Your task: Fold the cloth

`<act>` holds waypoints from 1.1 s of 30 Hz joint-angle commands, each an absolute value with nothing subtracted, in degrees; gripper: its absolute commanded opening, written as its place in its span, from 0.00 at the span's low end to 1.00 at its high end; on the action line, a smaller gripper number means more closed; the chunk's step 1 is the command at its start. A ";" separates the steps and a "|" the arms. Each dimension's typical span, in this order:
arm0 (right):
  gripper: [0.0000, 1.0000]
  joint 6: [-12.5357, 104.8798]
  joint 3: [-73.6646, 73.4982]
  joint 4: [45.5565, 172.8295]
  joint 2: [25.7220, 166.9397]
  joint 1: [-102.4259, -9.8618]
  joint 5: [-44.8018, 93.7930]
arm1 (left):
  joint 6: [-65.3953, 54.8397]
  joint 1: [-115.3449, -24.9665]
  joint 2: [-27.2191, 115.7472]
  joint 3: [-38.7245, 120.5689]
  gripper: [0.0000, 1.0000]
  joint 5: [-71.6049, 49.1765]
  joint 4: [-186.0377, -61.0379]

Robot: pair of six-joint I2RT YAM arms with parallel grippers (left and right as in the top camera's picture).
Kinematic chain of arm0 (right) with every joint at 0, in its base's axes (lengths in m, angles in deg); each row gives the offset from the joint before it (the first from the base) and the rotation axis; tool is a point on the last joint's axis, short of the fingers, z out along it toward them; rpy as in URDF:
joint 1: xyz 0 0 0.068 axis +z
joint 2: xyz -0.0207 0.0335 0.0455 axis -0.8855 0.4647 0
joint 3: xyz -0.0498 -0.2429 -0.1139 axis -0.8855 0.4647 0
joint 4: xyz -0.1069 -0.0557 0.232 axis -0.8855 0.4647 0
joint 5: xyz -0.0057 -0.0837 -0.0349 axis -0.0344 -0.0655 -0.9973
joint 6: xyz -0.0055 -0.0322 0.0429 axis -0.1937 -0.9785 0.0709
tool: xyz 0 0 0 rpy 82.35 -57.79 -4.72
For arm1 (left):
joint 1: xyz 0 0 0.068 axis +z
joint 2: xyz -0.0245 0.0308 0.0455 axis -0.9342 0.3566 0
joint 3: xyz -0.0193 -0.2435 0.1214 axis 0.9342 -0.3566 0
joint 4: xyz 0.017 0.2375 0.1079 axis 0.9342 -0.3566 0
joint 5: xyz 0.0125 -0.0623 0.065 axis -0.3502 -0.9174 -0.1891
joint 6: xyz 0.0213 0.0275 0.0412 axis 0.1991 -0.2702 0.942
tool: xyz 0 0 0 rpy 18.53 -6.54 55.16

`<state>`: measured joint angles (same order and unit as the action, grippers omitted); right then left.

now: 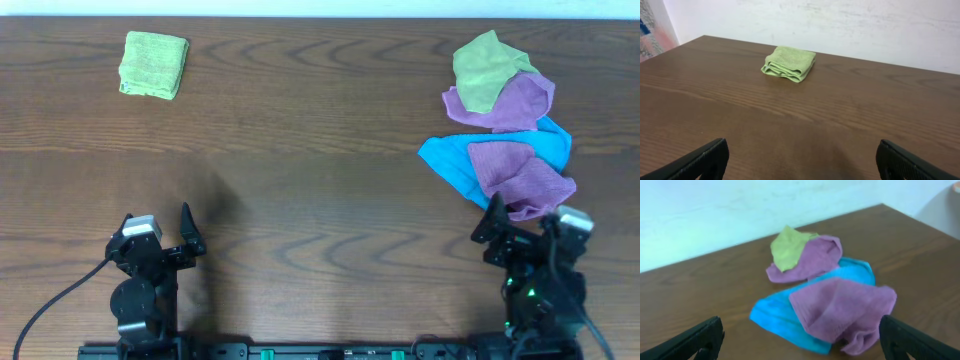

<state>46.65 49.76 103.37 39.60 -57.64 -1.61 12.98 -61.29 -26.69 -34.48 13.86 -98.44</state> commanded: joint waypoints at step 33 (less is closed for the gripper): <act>0.99 49.17 67.47 97.55 25.85 -60.31 0.40 | 12.77 -61.29 -27.13 -36.34 0.95 14.93 -98.92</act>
<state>48.34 66.96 97.58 26.51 -60.15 0.14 12.98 -61.29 -26.72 -34.48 13.88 -98.44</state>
